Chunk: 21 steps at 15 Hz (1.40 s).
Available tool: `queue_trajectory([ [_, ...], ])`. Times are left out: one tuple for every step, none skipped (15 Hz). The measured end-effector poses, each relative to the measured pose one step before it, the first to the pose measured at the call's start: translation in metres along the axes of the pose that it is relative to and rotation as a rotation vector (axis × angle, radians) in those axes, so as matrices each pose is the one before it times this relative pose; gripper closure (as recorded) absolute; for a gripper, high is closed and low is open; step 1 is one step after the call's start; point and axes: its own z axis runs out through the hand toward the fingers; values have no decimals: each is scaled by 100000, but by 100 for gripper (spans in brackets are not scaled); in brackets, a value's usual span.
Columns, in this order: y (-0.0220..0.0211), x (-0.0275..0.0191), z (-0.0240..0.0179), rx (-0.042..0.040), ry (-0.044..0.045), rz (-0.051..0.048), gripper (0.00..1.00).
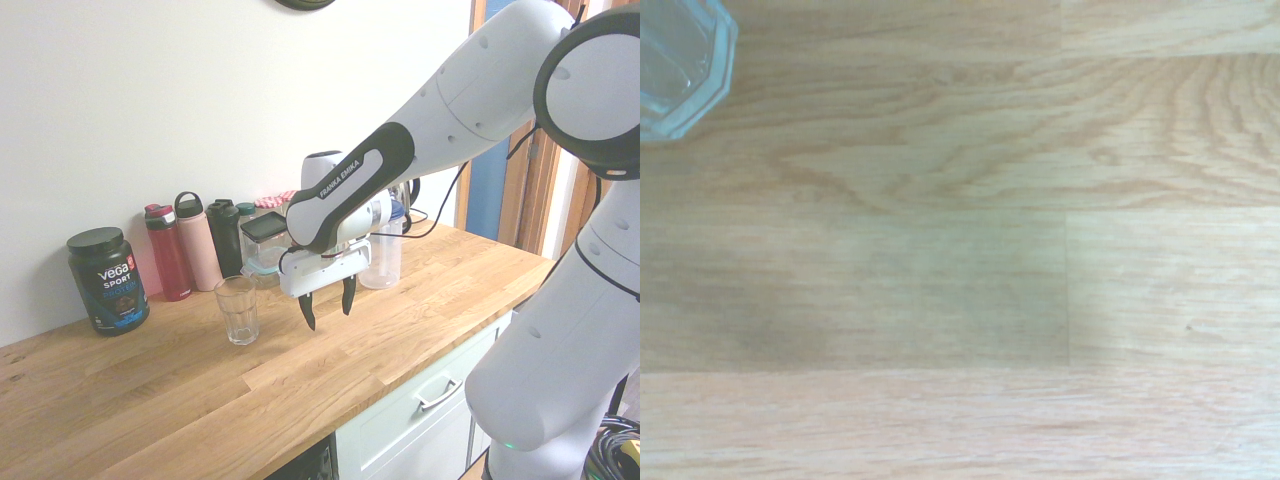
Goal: Pour me some water
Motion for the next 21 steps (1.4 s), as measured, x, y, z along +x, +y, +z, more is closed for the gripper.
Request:
queue_trajectory([
  [5, 0, 25, -150, 18, -276, 0],
  [-5, 49, -56, 67, 67, -323, 0],
  [-8, 372, -470, 406, 1820, 1472, 0],
  [45, 809, -1332, 1355, 3542, 3418, 0],
  [81, 970, -2099, 2425, 3471, 3869, 0],
  [335, 1057, -2589, 2016, 3343, 4471, 0],
  [605, 986, -2791, 1216, 1776, 4093, 0],
  [725, 959, -2822, 886, 919, 3572, 0],
  [957, 1079, -2590, 1239, 1117, 4203, 0],
  [1027, 1137, -1868, 1713, 1550, 4223, 0],
  [956, 1135, -1079, 1565, 1705, 4320, 0],
  [730, 1135, -418, 1072, 1760, 4059, 0],
  [519, 1164, -10, 1242, 2298, 3691, 0],
  [426, 952, 491, 1625, 2622, 2948, 0],
  [439, 632, 1047, 1106, 2673, 1536, 0],
  [524, 121, 1352, 226, 1449, 596, 0],
  [485, -165, 1460, -175, 600, -70, 0],
  [380, -177, 1154, -153, 453, -276, 0],
  [280, -40, 861, 129, 1318, -618, 0],
  [277, 134, 917, 650, 1725, -400, 0],
  [229, 156, 894, 642, 1202, -94, 0],
])
